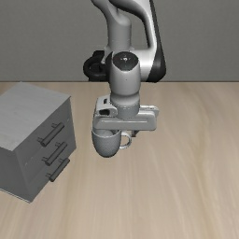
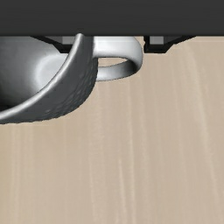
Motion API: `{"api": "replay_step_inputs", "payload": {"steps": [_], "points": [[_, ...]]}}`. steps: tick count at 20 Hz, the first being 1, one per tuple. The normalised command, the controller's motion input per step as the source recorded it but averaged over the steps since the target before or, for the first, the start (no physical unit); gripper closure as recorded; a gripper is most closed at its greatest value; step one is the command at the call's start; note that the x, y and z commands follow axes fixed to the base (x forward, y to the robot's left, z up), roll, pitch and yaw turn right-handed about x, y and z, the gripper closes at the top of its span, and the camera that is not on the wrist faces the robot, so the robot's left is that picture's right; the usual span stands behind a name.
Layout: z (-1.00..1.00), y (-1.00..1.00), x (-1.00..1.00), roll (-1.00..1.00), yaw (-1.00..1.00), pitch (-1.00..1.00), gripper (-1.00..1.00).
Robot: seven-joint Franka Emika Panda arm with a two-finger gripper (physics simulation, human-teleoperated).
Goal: Pick up the porcelain mug on the table and place it on the white cabinet
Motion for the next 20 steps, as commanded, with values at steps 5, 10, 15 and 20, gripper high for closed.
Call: {"api": "replay_step_inputs", "payload": {"steps": [5, 10, 15, 20], "points": [[1.00, 0.00, 0.00, 0.00, 0.00, 0.00, 1.00], [1.00, 0.00, 0.00, 0.00, 0.00, 0.00, 1.00], [1.00, 0.00, 0.00, 0.00, 0.00, 0.00, 1.00], [1.00, 0.00, 0.00, 0.00, 0.00, 0.00, 1.00]]}}
